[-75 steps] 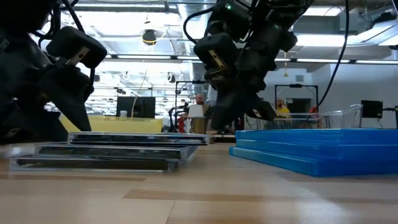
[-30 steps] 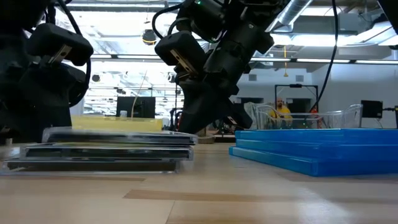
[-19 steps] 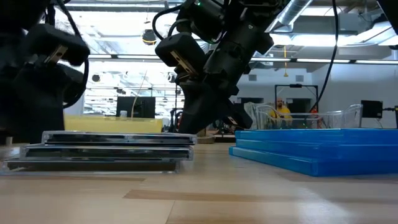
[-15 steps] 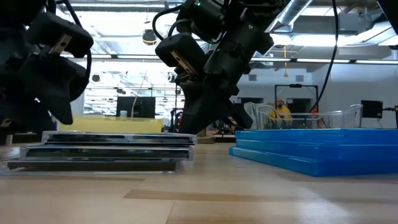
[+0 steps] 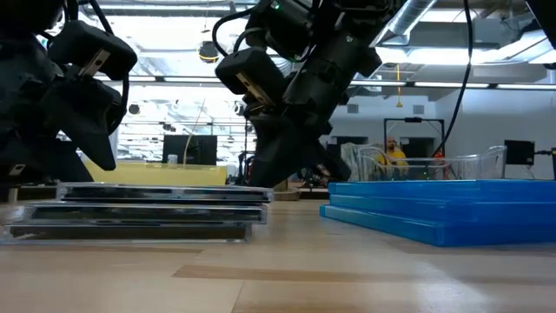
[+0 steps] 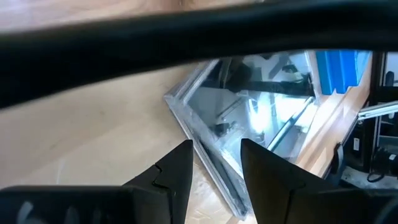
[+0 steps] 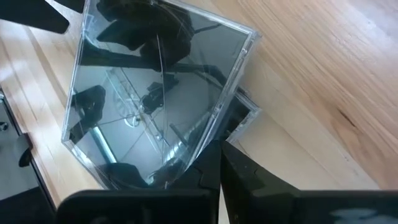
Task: Pick & place jewel cases by type
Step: Put the black CD case into the yellow bin
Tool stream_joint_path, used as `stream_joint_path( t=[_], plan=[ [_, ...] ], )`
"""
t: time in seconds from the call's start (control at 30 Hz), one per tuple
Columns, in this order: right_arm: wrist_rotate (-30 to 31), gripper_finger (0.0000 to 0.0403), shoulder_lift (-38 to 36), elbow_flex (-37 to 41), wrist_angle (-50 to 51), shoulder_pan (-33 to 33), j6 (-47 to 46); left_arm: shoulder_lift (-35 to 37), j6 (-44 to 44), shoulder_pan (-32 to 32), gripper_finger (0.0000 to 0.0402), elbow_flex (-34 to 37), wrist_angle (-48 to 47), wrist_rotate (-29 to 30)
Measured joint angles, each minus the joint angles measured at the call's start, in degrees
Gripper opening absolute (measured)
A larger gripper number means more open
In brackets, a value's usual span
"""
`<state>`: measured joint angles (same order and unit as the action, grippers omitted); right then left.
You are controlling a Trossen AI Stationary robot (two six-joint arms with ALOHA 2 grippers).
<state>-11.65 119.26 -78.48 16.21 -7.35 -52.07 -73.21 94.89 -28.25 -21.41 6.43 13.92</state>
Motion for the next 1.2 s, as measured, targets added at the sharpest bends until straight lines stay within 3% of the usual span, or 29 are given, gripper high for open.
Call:
stream_joint_path(
  t=[0.37, 0.53, 0.63, 1.2],
  plan=[
    [0.6, 0.0, 0.1, 0.0, -1.4, 0.8, -0.1, -2.1, -2.0, 2.1, 0.0128, 0.1, -0.3, -2.8],
    [0.6, 0.0, 0.1, 0.1, -1.1, 1.2, 0.0, -8.1, -2.4, 2.0, 0.0128, -0.1, 8.7, -4.6],
    [-0.1, 0.0, 0.0, 0.1, -0.7, 1.3, -0.3, -9.9, -2.5, 1.9, 0.0128, 0.0, 12.5, -4.1],
    [-0.5, 0.0, 0.0, 0.1, -0.8, 1.3, -0.5, -5.4, -6.6, 2.0, 0.0128, 0.3, 10.9, 3.4]
  ],
)
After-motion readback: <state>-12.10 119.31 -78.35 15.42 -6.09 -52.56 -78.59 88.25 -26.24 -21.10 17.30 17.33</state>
